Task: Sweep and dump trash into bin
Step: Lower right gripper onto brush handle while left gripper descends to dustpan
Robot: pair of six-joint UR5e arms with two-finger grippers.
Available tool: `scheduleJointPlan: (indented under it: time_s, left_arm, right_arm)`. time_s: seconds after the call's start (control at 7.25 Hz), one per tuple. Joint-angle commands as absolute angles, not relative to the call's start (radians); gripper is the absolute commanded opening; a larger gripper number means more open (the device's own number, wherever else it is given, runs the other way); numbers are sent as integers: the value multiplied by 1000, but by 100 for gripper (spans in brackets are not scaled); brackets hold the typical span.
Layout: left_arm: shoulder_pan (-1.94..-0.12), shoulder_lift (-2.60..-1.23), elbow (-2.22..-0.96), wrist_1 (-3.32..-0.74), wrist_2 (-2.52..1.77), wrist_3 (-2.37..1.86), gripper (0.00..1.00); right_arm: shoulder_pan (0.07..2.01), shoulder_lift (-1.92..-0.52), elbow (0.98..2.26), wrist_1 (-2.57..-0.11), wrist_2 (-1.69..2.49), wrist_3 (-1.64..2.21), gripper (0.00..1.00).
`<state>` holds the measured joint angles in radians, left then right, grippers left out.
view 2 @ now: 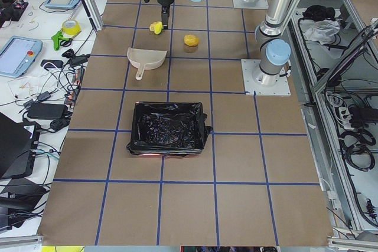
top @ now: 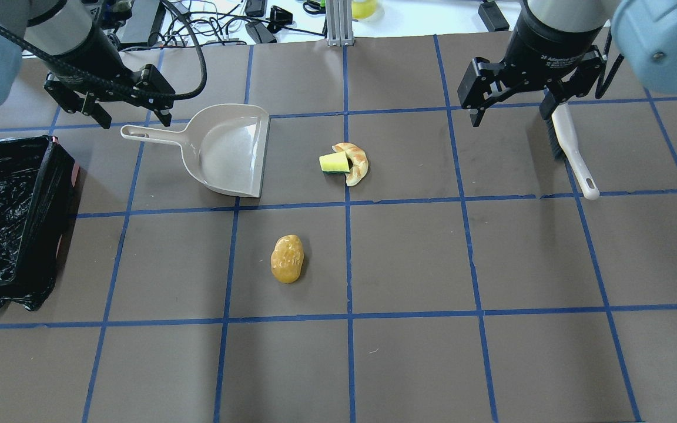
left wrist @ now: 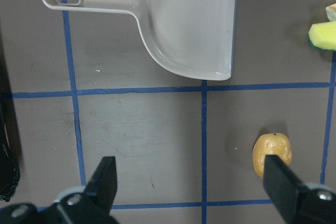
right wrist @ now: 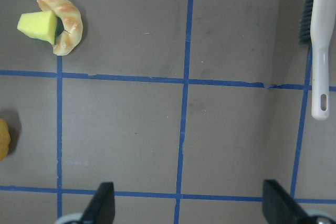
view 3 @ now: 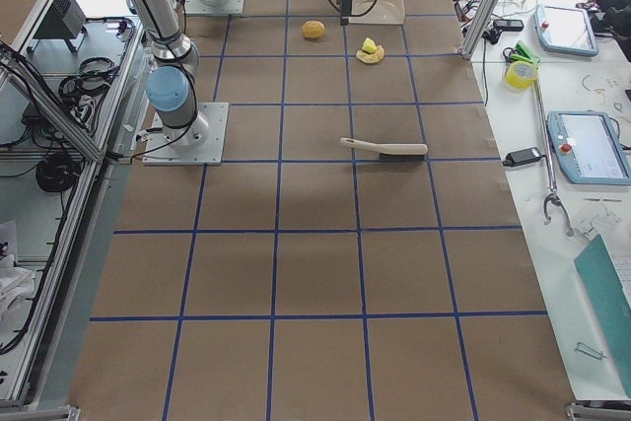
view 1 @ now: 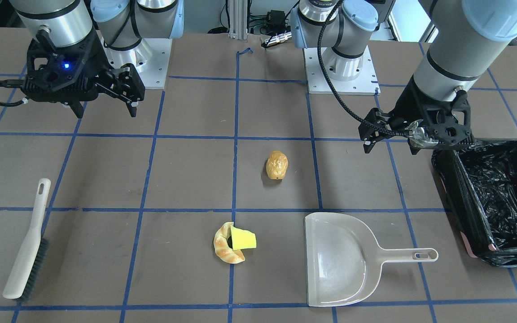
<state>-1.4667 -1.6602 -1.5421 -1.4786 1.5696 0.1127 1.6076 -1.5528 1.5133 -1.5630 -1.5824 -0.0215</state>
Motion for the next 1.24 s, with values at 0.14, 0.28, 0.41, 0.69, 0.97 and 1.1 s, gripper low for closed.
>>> scheduleJointPlan:
  time_s: [0.14, 0.28, 0.41, 0.69, 0.97, 1.1]
  left_arm:
    - [-1471, -1666, -1557, -1479, 1571, 112, 100]
    - [-1471, -1658, -1555, -1477, 1571, 112, 100]
    - [-1470, -1649, -1555, -1479, 1572, 112, 100]
    - [-1474, -1625, -1543, -1479, 1572, 106, 100]
    - [-1483, -1585, -1542, -1482, 1575, 83, 100]
    - [-1485, -1560, -1551, -1486, 1578, 84, 100]
  right_arm:
    - [1595, -1542, 1514, -1574, -1582, -69, 100]
    - [1532, -1534, 1535, -1563, -1586, -146, 100]
    - [1428, -1532, 1598, -1583, -1583, -216, 99]
    - [1312, -1468, 1680, -1791, -1623, -308, 100]
    - [1287, -1302, 1658, -1929, -1670, -281, 100]
    - [1281, -1234, 1654, -1971, -1672, -256, 99]
